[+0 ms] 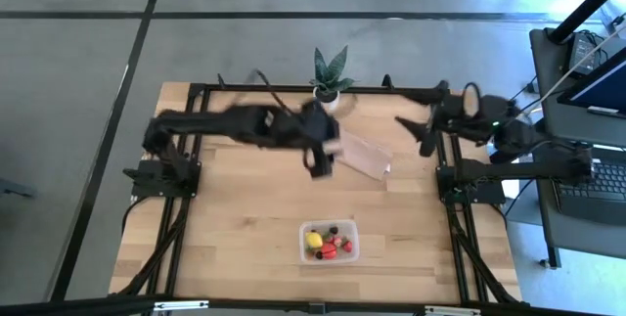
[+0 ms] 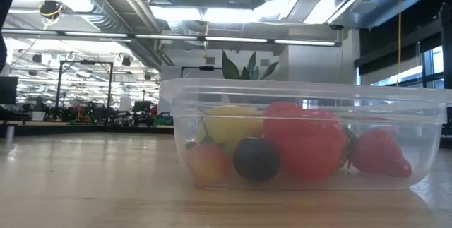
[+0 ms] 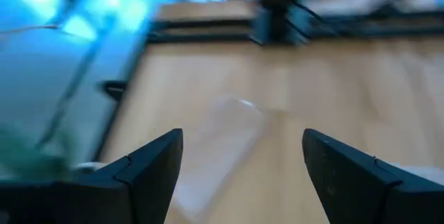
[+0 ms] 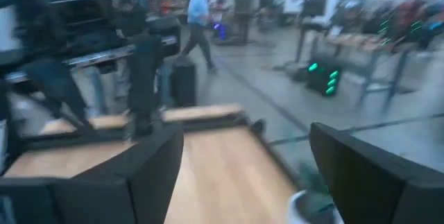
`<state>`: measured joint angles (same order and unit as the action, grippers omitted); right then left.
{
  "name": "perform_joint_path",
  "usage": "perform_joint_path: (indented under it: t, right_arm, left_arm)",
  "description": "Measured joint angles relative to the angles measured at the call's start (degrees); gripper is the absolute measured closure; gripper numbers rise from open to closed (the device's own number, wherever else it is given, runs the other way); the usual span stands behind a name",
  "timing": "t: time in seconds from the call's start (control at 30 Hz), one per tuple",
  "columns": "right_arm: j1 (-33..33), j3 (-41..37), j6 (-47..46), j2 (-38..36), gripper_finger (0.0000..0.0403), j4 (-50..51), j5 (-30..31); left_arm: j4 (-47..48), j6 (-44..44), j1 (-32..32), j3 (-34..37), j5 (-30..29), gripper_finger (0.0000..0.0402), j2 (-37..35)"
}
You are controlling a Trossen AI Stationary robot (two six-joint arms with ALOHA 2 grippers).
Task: Pick and placing Produce into tupperware
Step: Return to Home Position
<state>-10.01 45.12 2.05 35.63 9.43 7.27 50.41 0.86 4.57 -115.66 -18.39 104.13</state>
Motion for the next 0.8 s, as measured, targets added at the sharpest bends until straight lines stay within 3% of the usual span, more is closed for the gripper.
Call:
perform_joint_path:
  t: [0.17, 0.3, 0.47, 0.8]
  right_arm:
    - [-0.5, 6.8, 3.0, 0.3, 0.0091, 5.4, 9.0]
    - [-2.2, 7.8, 6.4, 1.2, 0.0091, 7.1, 13.9]
    - [-6.6, 7.8, 7.6, 2.9, 0.0091, 6.6, 14.6]
    - [-19.5, 7.8, 11.0, 9.7, 0.0091, -2.7, 14.0]
  left_arm:
    - [-0.5, -1.8, -4.5, 0.0, -4.2, 0.0113, -6.7]
    - [-0.5, -4.9, -5.4, 0.0, -6.8, 0.0113, -11.4]
    - [0.7, -6.4, -6.6, 0.2, -12.7, 0.0113, -16.8]
    - [3.7, -10.5, -11.1, 0.2, -13.1, 0.0113, -26.5]
